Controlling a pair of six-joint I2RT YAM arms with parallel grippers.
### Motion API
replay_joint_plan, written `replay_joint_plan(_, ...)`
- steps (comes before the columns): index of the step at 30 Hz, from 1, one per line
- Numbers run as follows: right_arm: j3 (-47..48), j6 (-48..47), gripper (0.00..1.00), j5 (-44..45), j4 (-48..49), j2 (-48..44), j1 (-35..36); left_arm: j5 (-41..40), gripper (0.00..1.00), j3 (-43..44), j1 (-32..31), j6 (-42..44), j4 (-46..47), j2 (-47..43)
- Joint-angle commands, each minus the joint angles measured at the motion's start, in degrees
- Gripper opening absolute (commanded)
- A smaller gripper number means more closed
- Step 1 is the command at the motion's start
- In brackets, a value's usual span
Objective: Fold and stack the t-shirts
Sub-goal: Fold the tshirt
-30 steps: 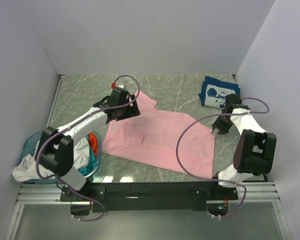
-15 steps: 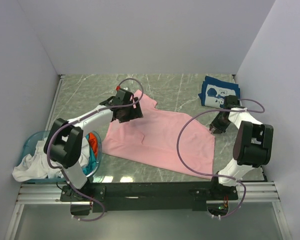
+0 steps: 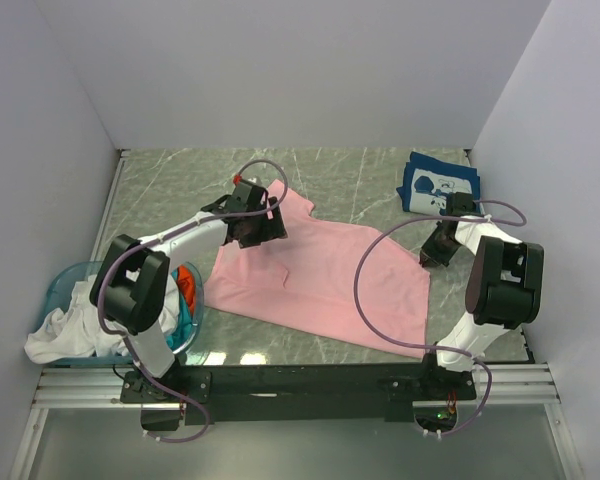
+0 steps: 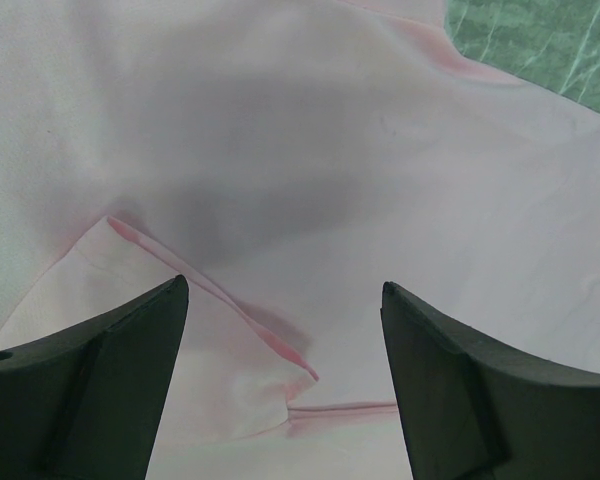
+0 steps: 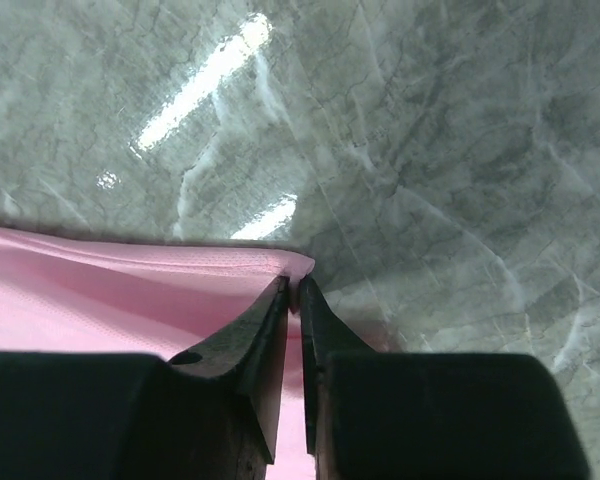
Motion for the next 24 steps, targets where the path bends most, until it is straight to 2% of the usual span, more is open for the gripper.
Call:
replay_joint_plan(1,1.2,0.4,0.15,2.9,-0.3,-1.2,-0.4,-0.5,0.84,-2.3,-0.1,0.2,2.5,1.0)
replay_joint_plan(12,7.4,0.2,0.09,5.1,-2.9,0.6,-0.4,-2.4,0.83,-5.4,-0.1,2.4,2.7,4.2)
replay_joint_plan(24,11.4,-0.7,0.08,6.7,-3.9,4.2,-0.4,-2.0,0.84,-4.3,-0.1,2.7,2.1,3.2)
